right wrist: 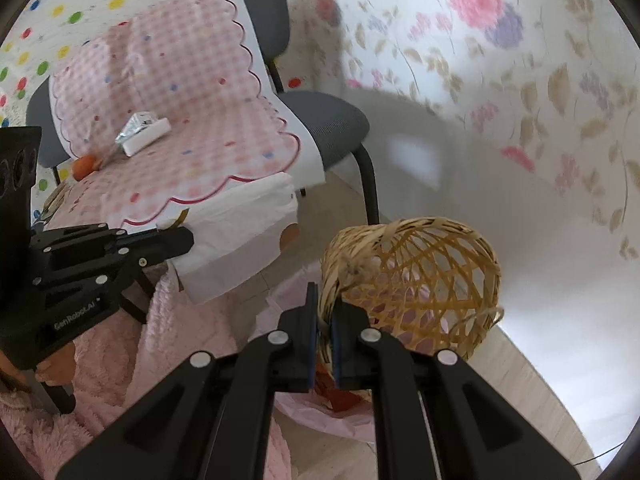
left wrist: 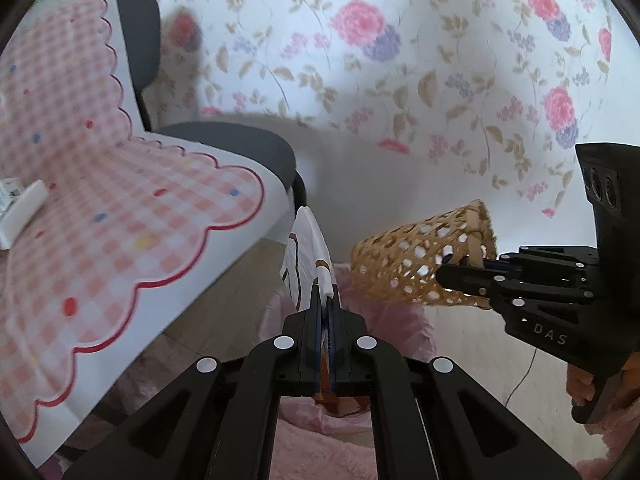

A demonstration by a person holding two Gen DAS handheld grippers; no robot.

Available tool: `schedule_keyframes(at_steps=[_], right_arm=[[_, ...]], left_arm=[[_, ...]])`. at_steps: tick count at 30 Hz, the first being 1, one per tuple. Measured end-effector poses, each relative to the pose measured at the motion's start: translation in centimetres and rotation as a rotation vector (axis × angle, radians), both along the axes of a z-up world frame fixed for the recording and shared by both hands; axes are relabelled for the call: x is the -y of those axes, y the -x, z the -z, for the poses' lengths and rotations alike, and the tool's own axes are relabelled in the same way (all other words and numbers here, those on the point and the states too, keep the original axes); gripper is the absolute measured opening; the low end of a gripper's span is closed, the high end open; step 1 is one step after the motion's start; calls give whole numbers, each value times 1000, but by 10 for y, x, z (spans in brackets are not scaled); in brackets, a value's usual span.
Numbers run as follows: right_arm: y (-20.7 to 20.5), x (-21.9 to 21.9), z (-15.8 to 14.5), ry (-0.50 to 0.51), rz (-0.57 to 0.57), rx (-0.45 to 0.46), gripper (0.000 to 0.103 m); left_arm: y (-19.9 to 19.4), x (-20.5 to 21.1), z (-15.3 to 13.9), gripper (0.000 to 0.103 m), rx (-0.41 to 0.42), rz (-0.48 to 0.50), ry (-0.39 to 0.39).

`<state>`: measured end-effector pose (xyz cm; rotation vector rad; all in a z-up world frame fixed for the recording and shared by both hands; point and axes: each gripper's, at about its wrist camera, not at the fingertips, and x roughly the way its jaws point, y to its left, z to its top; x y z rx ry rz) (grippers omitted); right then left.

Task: Collect trash
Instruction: 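Open both grippers over the bin, dropping basket and paper, then move both grippers back toward the items on the chair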

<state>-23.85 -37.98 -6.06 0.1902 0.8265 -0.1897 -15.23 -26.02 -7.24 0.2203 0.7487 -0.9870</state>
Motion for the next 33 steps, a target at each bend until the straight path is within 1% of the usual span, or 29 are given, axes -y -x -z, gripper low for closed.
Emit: schedule_keyframes(at_steps=[3, 4, 5, 6, 7, 8, 9, 11, 15, 16, 17, 18, 23, 28, 30, 31, 33], right_arm=[[-5, 7, 7, 1, 7, -10, 12], [-5, 9, 9, 1, 13, -10, 16], [-7, 12, 11, -1, 22, -11, 23], [-7, 15, 12, -7, 26, -9, 26], [-8, 17, 12, -8, 31, -6, 30], [-8, 19, 12, -8, 34, -6, 30], [-8, 19, 11, -3, 38, -4, 30], [-8, 22, 9, -5, 40, -7, 31], [-4, 27, 0, 28, 68, 3, 32], [-3, 27, -1, 31, 69, 0, 41], [-4, 27, -1, 36, 63, -20, 54], [-6, 26, -1, 39, 44, -44, 54], [-16, 16, -1, 24, -7, -90, 54], [-26, 10, 8, 17, -35, -209, 54], [-27, 10, 13, -5, -48, -252, 54], [-25, 10, 13, -12, -42, -252, 54], [-20, 11, 7, -1, -26, -219, 54]], left_arm=[[-2, 8, 3, 5, -8, 4, -13], [-3, 9, 4, 11, -13, 5, -19], [-5, 11, 5, 21, -14, 1, -25], [-6, 11, 5, 26, -11, -6, -25], [-7, 10, 4, 34, -8, -12, -21], [-9, 8, 2, 40, -5, -20, -12], [-11, 6, -1, 42, -6, -28, -1], [-14, 2, -5, 43, -7, -37, 16], [-16, -4, -15, 43, 5, -58, 32], [-17, -7, -17, 43, 6, -64, 36], [-17, -10, -20, 43, 8, -69, 42], [-17, -13, -22, 43, 11, -73, 46], [-20, -27, -25, 43, 15, -106, 55], [-28, -41, -23, 43, -2, -138, 68], [-32, -44, -24, 43, -9, -148, 77], [-33, -45, -24, 43, -10, -151, 81], [-35, -47, -25, 43, -11, -156, 85]])
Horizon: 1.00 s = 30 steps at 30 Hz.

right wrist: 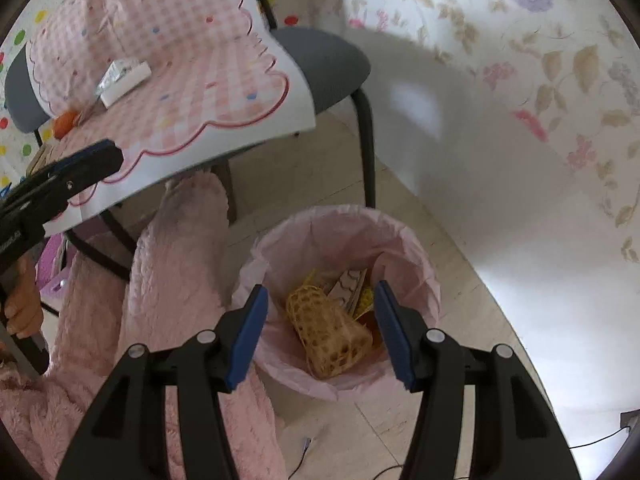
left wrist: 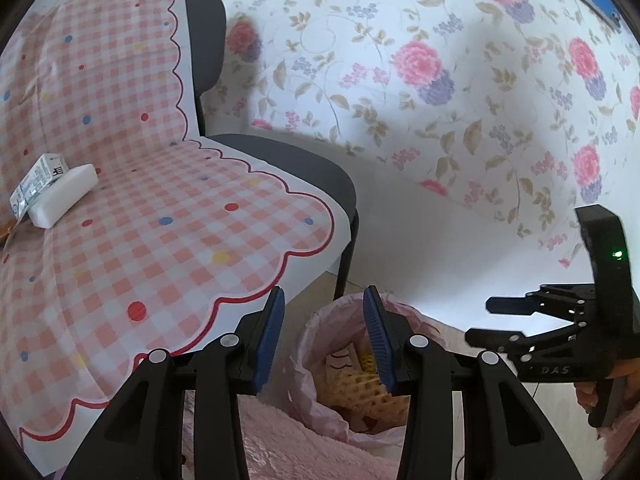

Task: Collect trash
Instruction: 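Move both grippers back toward the items on the chair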

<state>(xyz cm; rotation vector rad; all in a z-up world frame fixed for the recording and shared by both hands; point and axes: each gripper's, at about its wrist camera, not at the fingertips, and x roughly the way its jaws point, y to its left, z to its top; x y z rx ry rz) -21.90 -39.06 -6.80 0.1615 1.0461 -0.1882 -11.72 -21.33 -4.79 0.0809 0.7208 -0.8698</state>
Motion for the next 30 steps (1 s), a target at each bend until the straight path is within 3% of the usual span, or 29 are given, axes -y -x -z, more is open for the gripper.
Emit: schedule_keyframes(at_steps=[8, 13, 16, 19, 22, 26, 30], right_arm=[[-2, -12, -30, 25, -13, 150, 54], [-15, -21, -49, 12, -48, 264, 54], [-27, -28, -59, -5, -71, 333, 54], [-44, -39, -66, -18, -105, 381, 54], [-65, -54, -74, -22, -154, 420, 45], [-92, -73, -80, -27, -207, 449, 19], [-122, -91, -82, -53, -255, 465, 17]], left_arm=[[-2, -17, -11, 44, 30, -59, -20], [-9, -51, -20, 52, 54, -172, -52], [-17, -81, -26, 62, 50, -254, -60], [-26, -111, -33, 63, 60, -348, -69], [-37, -138, -39, 63, 63, -446, -77], [-51, -172, -45, 64, 69, -551, -87], [-66, -200, -50, 73, 70, -639, -107]])
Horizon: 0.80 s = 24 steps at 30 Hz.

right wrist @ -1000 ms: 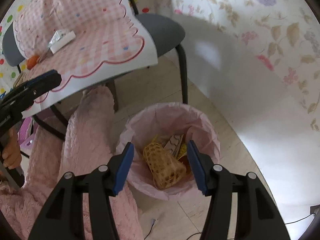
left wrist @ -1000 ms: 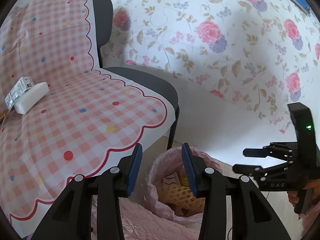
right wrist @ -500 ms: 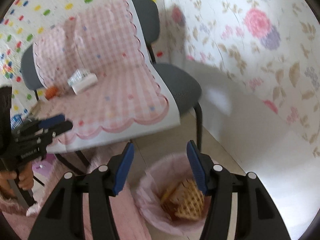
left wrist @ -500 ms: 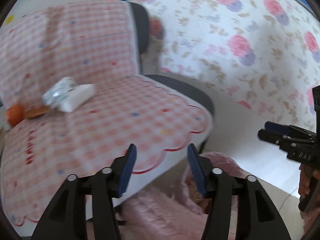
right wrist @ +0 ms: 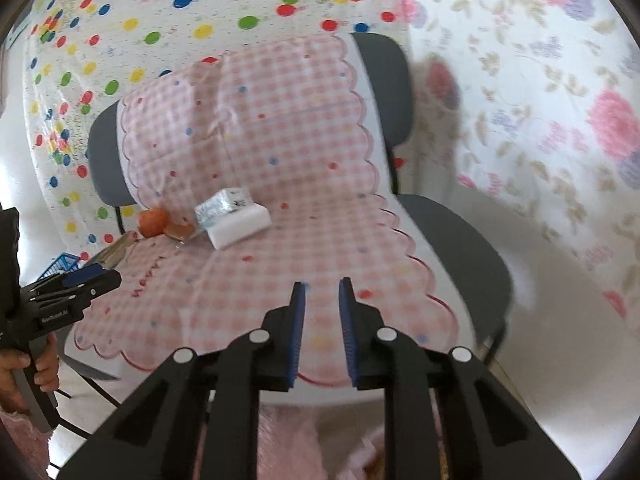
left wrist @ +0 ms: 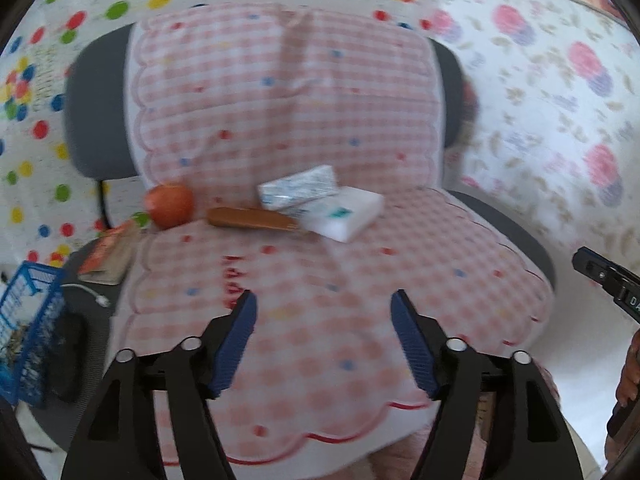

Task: Collect trash
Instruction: 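Move both grippers back toward the items on the chair, then grasp the thin blue plastic strip with the right gripper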

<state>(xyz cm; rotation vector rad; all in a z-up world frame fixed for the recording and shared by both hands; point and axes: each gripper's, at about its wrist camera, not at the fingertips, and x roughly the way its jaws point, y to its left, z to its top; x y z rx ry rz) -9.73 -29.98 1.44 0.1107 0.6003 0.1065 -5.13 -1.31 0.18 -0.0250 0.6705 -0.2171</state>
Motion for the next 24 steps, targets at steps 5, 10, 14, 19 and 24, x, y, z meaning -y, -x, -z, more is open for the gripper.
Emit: schedule_keyframes(at_steps=[5, 10, 14, 19, 24], right_arm=[[-31, -24, -6, -5, -45, 10, 18], [-67, -53, -9, -13, -113, 1, 39], [-95, -78, -1, -36, -160, -33, 39], [-132, -111, 13, -73, -202, -84, 39], [-171, -136, 32, -114, -222, -154, 39]], left_arm=[[-19, -23, -2, 74, -3, -67, -14], [-41, -46, 3, 74, -19, -121, -20], [-59, -63, 10, 74, -35, -168, -39], [-77, -85, 19, 74, -54, -205, -39], [-92, -92, 25, 74, -64, -204, -37]])
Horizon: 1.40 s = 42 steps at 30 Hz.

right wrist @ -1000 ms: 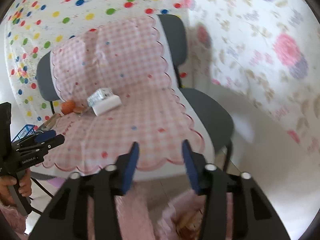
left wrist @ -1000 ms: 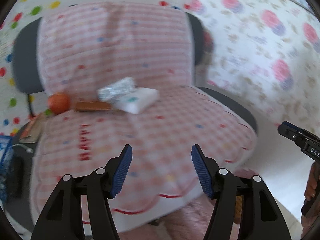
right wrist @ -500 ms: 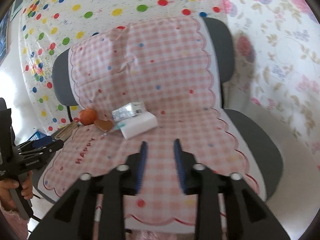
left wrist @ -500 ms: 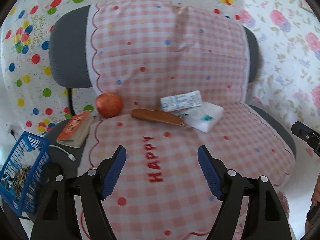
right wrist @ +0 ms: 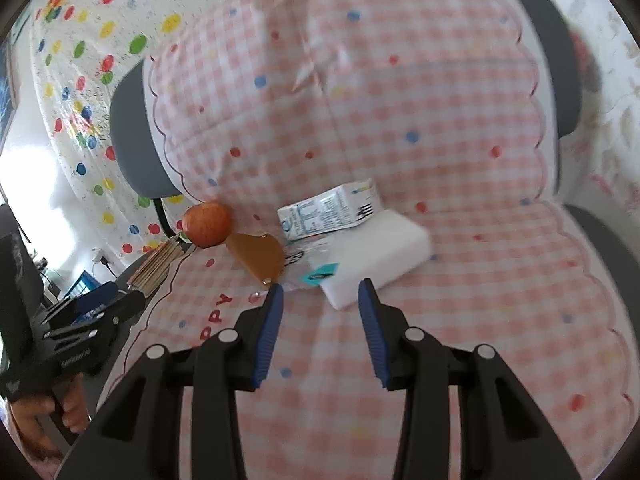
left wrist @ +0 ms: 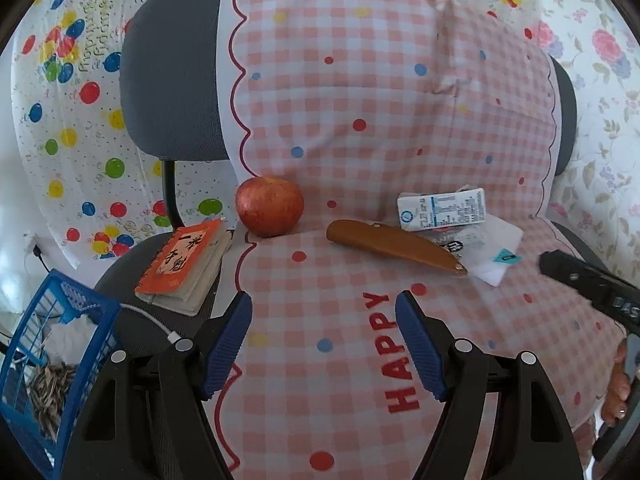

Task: Collect trash
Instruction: 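Grasp the thin blue plastic strip with the right gripper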

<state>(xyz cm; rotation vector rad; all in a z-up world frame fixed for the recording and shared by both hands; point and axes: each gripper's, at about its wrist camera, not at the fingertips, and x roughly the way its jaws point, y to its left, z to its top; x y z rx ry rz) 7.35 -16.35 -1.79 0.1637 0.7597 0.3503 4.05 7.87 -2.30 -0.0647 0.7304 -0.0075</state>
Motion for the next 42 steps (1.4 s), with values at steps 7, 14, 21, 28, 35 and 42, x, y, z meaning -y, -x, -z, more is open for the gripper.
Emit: schedule_keyframes(at_steps=[7, 14, 21, 28, 35, 42], right_arm=[[-33, -10, 24, -85, 21, -121, 39], [-57, -14, 37, -209, 47, -185, 29], [-59, -10, 32, -200, 88, -169, 1], [0, -6, -2, 24, 26, 3, 1], [29, 18, -32, 168, 74, 197, 1], [25, 35, -31, 209, 115, 261, 1]], left_arm=[[-13, -1, 7, 74, -8, 19, 23], [-18, 5, 14, 74, -32, 37, 37], [-14, 10, 14, 74, -42, 49, 41], [-17, 22, 13, 74, -56, 61, 37], [-46, 52, 18, 74, -97, 69, 45], [-97, 87, 36, 80, -160, 29, 1]])
